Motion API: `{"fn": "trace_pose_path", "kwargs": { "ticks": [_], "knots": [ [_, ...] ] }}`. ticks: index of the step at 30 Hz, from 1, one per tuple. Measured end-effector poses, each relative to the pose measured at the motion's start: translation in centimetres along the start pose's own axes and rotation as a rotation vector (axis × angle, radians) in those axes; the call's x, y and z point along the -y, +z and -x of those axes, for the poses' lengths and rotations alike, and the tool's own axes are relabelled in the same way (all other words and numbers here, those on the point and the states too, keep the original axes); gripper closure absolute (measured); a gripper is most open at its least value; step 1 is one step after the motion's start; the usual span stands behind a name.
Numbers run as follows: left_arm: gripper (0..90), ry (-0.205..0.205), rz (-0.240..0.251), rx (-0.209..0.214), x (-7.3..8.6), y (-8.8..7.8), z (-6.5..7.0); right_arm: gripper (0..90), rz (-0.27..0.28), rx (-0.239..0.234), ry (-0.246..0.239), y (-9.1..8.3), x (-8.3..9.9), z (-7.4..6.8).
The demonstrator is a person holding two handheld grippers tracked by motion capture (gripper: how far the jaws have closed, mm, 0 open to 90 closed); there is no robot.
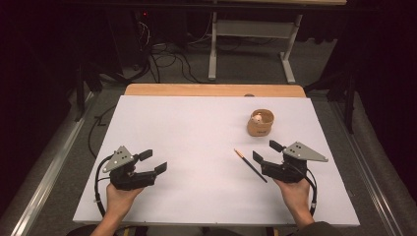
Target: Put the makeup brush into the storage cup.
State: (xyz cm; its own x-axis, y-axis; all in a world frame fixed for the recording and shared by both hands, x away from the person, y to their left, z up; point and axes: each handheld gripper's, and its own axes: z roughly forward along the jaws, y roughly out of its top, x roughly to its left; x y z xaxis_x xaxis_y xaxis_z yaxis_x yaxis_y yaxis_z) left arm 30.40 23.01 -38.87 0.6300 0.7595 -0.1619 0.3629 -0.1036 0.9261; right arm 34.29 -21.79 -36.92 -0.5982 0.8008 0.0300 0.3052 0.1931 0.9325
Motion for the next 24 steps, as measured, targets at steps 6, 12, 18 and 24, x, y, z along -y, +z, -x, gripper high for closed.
{"fn": "trace_pose_path", "kwargs": {
  "ticks": [6, 12, 18, 24],
  "knots": [
    [26.9, 0.001, -0.004, 0.000, 0.0, 0.0, 0.0, 28.5, -0.003, -0.004, -0.009, 0.5, -0.3, -0.2],
    [27.0, 0.002, -0.003, 0.001, 0.0, 0.0, 0.0, 28.4, -0.008, -0.012, -0.017, 1.0, -0.6, -0.5],
    [27.0, 0.001, -0.004, 0.002, 0.0, 0.1, 0.1, 28.3, -0.010, -0.020, -0.025, 1.5, -0.9, -0.8],
    [27.0, 0.003, -0.006, 0.003, 0.0, 0.1, 0.1, 28.2, -0.013, -0.028, -0.024, 1.9, -1.1, -1.1]
  ]
}}
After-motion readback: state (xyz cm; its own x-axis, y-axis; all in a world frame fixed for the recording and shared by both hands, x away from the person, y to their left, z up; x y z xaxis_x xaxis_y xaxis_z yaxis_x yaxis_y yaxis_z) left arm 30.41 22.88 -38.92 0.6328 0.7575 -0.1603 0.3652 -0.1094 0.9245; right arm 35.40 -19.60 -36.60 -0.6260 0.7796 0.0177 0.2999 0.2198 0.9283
